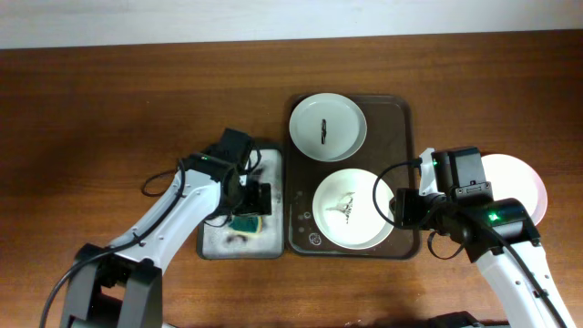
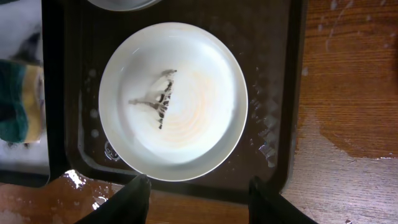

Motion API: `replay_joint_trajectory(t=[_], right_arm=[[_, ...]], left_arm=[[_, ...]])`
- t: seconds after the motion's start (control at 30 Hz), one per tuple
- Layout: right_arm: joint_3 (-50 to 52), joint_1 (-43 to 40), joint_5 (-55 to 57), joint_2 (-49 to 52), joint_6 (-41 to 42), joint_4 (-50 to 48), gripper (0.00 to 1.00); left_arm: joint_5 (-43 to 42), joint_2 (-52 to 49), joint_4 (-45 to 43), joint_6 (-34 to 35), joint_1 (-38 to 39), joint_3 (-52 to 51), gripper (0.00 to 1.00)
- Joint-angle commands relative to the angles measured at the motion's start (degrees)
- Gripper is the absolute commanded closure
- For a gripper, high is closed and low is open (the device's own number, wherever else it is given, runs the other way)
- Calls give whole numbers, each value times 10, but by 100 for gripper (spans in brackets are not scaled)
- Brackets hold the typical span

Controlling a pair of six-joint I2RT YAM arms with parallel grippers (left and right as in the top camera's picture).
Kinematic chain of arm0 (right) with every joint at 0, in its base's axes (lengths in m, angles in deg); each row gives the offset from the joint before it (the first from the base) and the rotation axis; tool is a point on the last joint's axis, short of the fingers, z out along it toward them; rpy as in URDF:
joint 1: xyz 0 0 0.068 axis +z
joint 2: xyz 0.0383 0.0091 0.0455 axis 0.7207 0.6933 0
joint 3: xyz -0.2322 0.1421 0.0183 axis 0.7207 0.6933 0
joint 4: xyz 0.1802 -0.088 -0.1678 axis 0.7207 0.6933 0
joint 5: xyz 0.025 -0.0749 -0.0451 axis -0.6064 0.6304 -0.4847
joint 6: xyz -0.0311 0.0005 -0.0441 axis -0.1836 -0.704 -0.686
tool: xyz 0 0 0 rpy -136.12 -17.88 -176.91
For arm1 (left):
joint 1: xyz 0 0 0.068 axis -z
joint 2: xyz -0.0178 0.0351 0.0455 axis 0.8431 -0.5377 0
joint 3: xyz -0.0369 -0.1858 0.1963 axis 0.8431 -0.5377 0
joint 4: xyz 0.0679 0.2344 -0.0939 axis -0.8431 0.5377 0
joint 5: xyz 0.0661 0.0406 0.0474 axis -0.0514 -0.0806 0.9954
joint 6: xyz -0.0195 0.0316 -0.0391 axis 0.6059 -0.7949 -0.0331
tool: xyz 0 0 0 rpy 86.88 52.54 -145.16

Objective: Clean dirty plates on tray and stack at the side

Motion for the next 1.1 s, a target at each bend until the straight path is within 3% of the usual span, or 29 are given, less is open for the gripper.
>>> replay_joint_trajectory(t=[0.0, 0.07, 0.2, 0.27, 0.4, 0.47, 0.53, 0.63, 0.8, 0.9, 1.07], right_arm=[[-7, 3, -3, 0, 0, 0, 48], [-7, 3, -3, 0, 0, 0, 48], [-7, 3, 0, 0, 0, -3, 48], [-7, 3, 13, 1, 1, -3, 48], [-3, 3, 16, 40, 1, -19, 47], [-3, 3, 16, 100, 10, -32, 56], [-3, 2, 16, 158, 20, -54, 62], [-3, 2, 15, 246, 20, -96, 64], [-3, -50, 26, 372, 30, -128, 71], [-2, -61, -43, 384, -40, -131, 78], [-2, -68, -74, 293, -80, -112, 71]], left_arm=[[73, -4, -66, -11, 1, -18, 33], [63, -19, -129, -11, 2, -70, 65], [43, -45, -163, -11, 3, -106, 100], [43, -44, -154, -12, 3, -101, 100], [43, -28, -52, -12, 3, -6, 100], [24, -4, 25, -32, 5, 86, 100], [-39, 6, 48, -55, 5, 139, 100], [-94, 7, 17, -54, 29, 159, 100], [-92, -23, -43, -48, 101, 158, 100], [-93, -64, -86, -22, 132, 158, 100], [-103, -86, -106, -20, 142, 159, 100]])
